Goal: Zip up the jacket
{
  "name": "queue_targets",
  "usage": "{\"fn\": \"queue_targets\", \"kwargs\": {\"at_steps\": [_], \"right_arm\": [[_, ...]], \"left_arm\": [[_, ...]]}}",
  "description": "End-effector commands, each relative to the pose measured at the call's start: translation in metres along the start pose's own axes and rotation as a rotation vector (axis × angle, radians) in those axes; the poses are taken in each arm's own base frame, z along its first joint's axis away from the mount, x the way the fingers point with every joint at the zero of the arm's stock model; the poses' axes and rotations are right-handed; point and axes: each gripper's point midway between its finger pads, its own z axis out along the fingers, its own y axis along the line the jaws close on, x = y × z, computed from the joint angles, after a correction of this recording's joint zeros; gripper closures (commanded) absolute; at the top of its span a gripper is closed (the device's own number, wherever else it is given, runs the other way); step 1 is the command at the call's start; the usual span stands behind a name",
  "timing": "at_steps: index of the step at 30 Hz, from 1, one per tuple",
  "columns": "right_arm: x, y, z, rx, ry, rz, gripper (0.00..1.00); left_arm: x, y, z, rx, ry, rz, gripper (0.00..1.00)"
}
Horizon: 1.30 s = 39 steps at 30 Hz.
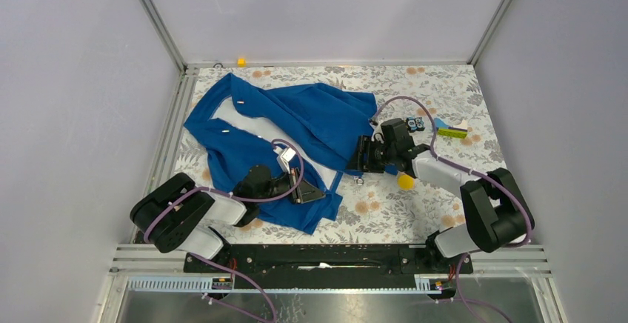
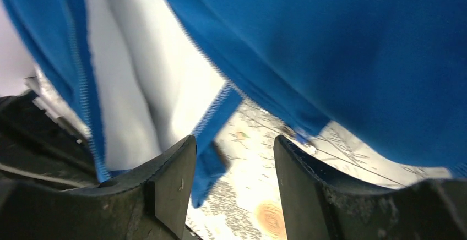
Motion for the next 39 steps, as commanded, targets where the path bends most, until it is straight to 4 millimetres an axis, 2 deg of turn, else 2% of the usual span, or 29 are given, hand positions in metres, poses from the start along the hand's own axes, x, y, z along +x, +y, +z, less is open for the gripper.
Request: {"fn": "queue_targets", "kwargs": {"at_steps": [1, 4, 7, 11, 16, 18, 23, 26, 28, 31, 34, 39], "right_arm": [[0.009, -0.031, -0.003, 0.124, 0.068, -0.008, 0.39], [0.014, -0.033, 0.001, 0.075, 0.102, 0.026, 0.42], [0.013, -0.037, 0.005, 0.026, 0.104, 0.097, 0.49], [0.015, -0.041, 0.009, 0.033, 0.137, 0.101, 0.5], [0.011, -0.065, 0.006, 0.185, 0.134, 0.031, 0.61], [0.007, -0.068, 0.004, 0.227, 0.126, -0.007, 0.62], [0.009, -0.072, 0.01, 0.243, 0.168, -0.004, 0.6], [0.008, -0.066, 0.014, 0.215, 0.164, 0.003, 0.6], [0.007, -0.059, 0.011, 0.23, 0.147, -0.052, 0.58], [0.013, -0.055, 0.006, 0.297, 0.147, -0.14, 0.53], [0.017, -0.059, 0.002, 0.385, 0.153, -0.195, 0.49], [0.013, -0.065, 0.004, 0.554, 0.174, -0.307, 0.41]], "left_arm": [[-0.005, -0.022, 0.0, 0.101, -0.005, 0.086, 1.0], [-0.005, -0.027, -0.001, 0.121, 0.0, 0.097, 1.0], [-0.005, -0.027, 0.0, 0.122, 0.0, 0.094, 1.0], [-0.006, -0.026, 0.001, 0.115, 0.003, 0.079, 1.0], [-0.006, -0.026, 0.002, 0.111, 0.006, 0.063, 1.0], [-0.006, -0.027, 0.001, 0.112, 0.006, 0.059, 1.0], [-0.007, -0.028, 0.002, 0.113, 0.005, 0.054, 1.0], [-0.008, -0.029, 0.003, 0.11, 0.014, 0.052, 1.0], [-0.008, -0.029, 0.003, 0.105, 0.015, 0.051, 1.0], [-0.01, -0.03, 0.002, 0.1, 0.009, 0.051, 1.0], [-0.011, -0.032, 0.002, 0.102, 0.007, 0.054, 1.0], [-0.014, -0.036, 0.003, 0.102, 0.006, 0.054, 1.0]]}}
